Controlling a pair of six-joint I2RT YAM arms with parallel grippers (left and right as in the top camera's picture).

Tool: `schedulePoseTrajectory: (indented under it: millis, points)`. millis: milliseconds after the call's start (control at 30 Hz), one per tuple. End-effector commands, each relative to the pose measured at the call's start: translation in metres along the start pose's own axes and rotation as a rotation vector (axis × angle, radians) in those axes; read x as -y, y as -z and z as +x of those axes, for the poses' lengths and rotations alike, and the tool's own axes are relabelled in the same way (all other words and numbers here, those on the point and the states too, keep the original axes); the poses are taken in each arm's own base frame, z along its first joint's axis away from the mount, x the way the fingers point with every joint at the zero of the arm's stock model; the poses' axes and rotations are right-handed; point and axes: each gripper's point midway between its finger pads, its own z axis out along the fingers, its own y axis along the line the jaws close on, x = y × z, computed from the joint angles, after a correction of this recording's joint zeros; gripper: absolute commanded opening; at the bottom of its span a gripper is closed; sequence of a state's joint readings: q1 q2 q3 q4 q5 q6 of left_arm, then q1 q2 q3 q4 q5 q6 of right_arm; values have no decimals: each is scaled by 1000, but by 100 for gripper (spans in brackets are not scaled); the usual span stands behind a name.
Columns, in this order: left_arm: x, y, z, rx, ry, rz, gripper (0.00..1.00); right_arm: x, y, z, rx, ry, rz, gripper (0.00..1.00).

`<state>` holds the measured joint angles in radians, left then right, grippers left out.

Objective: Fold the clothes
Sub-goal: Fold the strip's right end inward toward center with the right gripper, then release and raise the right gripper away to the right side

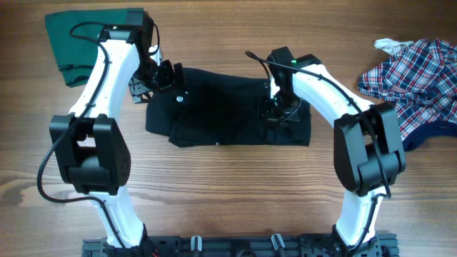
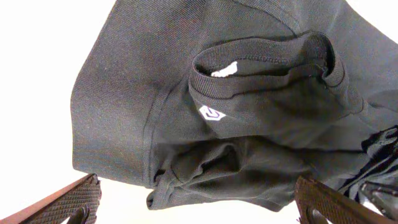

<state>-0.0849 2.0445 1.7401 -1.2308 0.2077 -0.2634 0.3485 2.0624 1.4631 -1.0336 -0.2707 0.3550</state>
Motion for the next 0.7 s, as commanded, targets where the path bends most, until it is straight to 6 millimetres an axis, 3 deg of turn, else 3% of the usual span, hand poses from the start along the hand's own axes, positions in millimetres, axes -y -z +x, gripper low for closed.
schedulePoseTrajectory:
  millis: [0, 100, 233, 333, 400, 433, 467, 500, 667]
  points:
    - [0, -1, 3, -12, -17, 9, 100, -21, 12, -3, 23, 12, -76, 4]
    - [0, -1, 3, -12, -17, 9, 100, -19, 22, -15, 58, 1, -90, 4]
    - [0, -1, 3, -11, -17, 8, 100, -22, 54, -44, 178, 10, -132, 5]
    - [0, -1, 3, -10, -17, 8, 100, -30, 63, -64, 263, 57, -158, 17]
    - [-3, -1, 3, -9, -15, -8, 100, -27, 65, -72, 299, 56, -137, 31]
    - [-8, -1, 2, -5, 14, -34, 100, -21, 65, -74, 309, 47, -115, 49]
    - [-18, 0, 2, -1, 63, -76, 100, -13, 66, -75, 313, 31, -90, 82]
    - [-24, 1, 2, -4, 83, -93, 100, -5, 66, -76, 312, 14, -69, 96]
    - [-50, 2, 0, -12, 148, -101, 100, 47, 76, -79, 296, -130, -38, 100]
